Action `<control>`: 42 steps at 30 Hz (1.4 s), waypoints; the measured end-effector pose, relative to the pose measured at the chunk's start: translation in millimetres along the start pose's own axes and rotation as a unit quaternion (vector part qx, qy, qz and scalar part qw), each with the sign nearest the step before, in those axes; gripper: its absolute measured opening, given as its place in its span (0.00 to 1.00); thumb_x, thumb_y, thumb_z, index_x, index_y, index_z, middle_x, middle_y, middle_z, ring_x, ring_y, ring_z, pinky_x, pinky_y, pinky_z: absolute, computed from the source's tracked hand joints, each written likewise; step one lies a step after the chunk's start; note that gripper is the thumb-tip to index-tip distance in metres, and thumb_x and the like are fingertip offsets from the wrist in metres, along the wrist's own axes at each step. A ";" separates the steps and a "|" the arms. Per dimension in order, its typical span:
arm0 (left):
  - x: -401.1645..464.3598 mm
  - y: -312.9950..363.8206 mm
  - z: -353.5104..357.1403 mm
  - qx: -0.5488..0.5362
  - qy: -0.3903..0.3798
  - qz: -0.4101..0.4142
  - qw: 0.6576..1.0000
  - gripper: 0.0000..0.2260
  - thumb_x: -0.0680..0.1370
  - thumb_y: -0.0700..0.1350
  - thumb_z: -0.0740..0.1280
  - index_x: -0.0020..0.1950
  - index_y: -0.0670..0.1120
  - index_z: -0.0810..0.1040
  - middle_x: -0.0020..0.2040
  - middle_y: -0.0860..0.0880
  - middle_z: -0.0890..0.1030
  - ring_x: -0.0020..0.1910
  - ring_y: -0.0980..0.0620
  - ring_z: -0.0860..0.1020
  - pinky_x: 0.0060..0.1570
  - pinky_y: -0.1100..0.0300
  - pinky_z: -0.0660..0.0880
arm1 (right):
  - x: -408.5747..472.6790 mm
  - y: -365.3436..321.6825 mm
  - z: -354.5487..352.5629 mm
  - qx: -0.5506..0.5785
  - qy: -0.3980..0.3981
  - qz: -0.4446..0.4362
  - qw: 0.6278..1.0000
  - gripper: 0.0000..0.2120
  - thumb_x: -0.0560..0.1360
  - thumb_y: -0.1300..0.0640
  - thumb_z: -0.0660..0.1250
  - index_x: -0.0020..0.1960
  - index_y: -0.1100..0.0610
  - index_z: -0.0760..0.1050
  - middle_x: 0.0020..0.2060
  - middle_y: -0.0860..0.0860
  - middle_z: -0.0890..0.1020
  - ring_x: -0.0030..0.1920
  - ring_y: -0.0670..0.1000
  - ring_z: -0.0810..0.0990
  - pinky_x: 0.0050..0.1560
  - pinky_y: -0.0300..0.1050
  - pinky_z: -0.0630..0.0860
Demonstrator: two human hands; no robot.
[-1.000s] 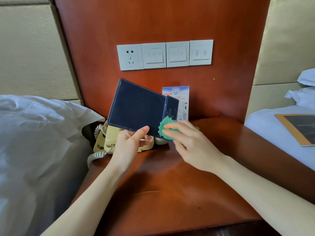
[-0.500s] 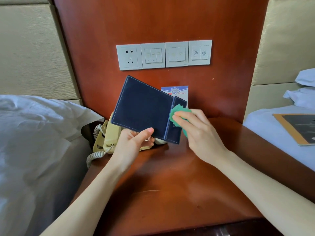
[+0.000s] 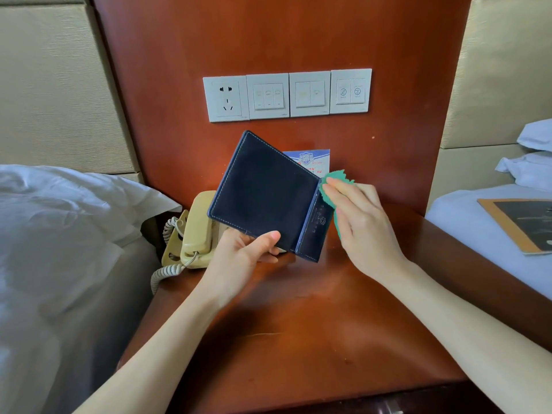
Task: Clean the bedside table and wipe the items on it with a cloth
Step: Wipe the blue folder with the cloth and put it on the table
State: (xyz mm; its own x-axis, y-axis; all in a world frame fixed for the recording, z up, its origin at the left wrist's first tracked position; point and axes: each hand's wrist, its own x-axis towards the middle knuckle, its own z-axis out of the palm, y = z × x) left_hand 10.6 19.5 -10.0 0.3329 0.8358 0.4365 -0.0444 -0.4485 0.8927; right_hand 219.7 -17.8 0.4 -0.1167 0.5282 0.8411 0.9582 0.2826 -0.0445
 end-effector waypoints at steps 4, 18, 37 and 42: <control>1.2 -1.7 -0.5 0.017 0.018 0.003 1.000 0.06 0.79 0.40 0.67 0.43 0.45 0.81 0.37 0.53 0.85 0.37 0.59 0.82 0.40 0.66 0.78 | -4.1 -15.0 3.0 -0.009 -0.036 -0.098 0.994 0.21 0.73 0.72 0.64 0.64 0.63 0.75 0.63 0.55 0.77 0.58 0.59 0.74 0.61 0.51 0.75; 7.5 0.3 -8.0 -0.089 0.076 -0.034 0.993 0.10 0.77 0.39 0.67 0.37 0.45 0.82 0.33 0.50 0.81 0.33 0.55 0.78 0.37 0.66 0.77 | -9.5 -25.5 6.5 -0.011 -0.088 -0.203 0.975 0.23 0.71 0.72 0.68 0.64 0.59 0.76 0.63 0.51 0.78 0.59 0.58 0.75 0.58 0.52 0.77; 1.6 -5.3 -0.7 -0.032 -0.017 -0.038 0.999 0.06 0.74 0.45 0.70 0.38 0.45 0.82 0.35 0.48 0.81 0.34 0.55 0.79 0.40 0.61 0.78 | 2.1 21.6 2.1 0.080 0.004 0.173 0.982 0.18 0.79 0.67 0.59 0.67 0.59 0.72 0.66 0.52 0.75 0.61 0.51 0.72 0.60 0.39 0.67; 4.2 -7.3 -0.4 0.027 0.045 0.003 0.999 0.05 0.79 0.42 0.67 0.47 0.46 0.82 0.37 0.52 0.85 0.39 0.57 0.83 0.40 0.63 0.78 | 5.1 25.9 4.2 0.212 0.001 0.305 0.928 0.17 0.80 0.63 0.60 0.67 0.53 0.73 0.60 0.45 0.74 0.54 0.42 0.71 0.48 0.27 0.65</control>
State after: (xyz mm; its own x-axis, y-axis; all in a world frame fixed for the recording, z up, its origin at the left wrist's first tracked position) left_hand 11.9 26.5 -14.7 0.2464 0.8575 0.4516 0.0066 -0.4675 0.8840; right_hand 242.9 -4.4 1.3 0.4147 0.6927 0.5902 0.6569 0.2209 -0.7208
